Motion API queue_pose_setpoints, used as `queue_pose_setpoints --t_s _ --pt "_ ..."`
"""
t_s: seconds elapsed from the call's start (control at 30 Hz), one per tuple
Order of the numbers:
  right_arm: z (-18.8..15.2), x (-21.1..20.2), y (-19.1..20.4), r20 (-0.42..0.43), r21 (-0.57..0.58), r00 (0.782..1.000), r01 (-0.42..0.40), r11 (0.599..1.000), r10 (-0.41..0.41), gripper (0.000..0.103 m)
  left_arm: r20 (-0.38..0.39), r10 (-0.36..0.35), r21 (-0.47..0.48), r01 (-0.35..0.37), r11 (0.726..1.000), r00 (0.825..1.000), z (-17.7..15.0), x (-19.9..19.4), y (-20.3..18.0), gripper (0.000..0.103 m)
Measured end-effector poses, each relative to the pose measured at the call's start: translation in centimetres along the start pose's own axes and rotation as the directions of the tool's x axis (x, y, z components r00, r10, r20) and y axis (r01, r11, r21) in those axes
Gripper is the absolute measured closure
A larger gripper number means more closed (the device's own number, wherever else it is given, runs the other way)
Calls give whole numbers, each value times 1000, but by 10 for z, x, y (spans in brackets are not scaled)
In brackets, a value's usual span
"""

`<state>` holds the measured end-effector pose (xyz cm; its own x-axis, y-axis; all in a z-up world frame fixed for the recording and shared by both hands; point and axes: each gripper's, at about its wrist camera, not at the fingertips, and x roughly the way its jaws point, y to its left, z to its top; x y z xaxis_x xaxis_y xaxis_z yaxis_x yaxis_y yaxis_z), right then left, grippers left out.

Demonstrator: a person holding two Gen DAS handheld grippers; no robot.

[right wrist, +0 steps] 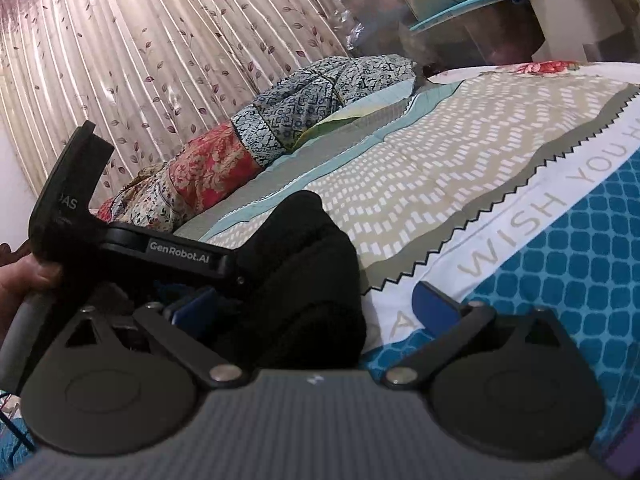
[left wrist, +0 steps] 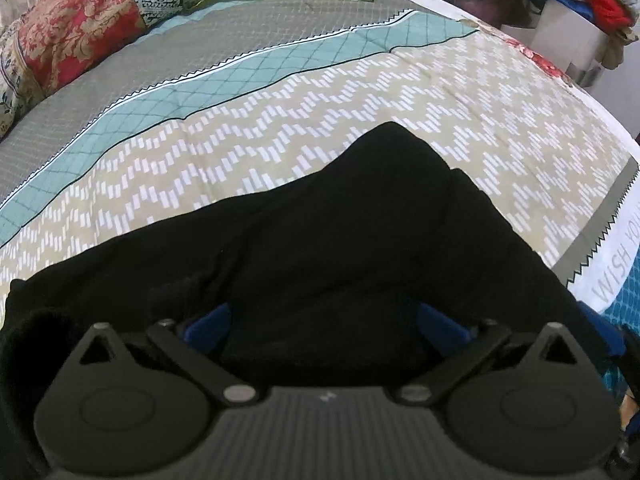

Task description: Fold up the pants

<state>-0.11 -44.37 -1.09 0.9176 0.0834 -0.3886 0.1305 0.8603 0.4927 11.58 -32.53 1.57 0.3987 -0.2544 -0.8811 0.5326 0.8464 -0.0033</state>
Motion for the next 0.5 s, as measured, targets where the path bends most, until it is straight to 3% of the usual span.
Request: queue_pose_setpoints --t_s 0.4,0.5 --pt "4 3 1 -18 6 1000 10 1000 -10 0 -3 -19 1 19 1000 1000 2 -3 3 0" --pt "5 4 2 -28 3 999 15 1000 -15 0 -23 -31 -60 30 998 999 12 -15 10 2"
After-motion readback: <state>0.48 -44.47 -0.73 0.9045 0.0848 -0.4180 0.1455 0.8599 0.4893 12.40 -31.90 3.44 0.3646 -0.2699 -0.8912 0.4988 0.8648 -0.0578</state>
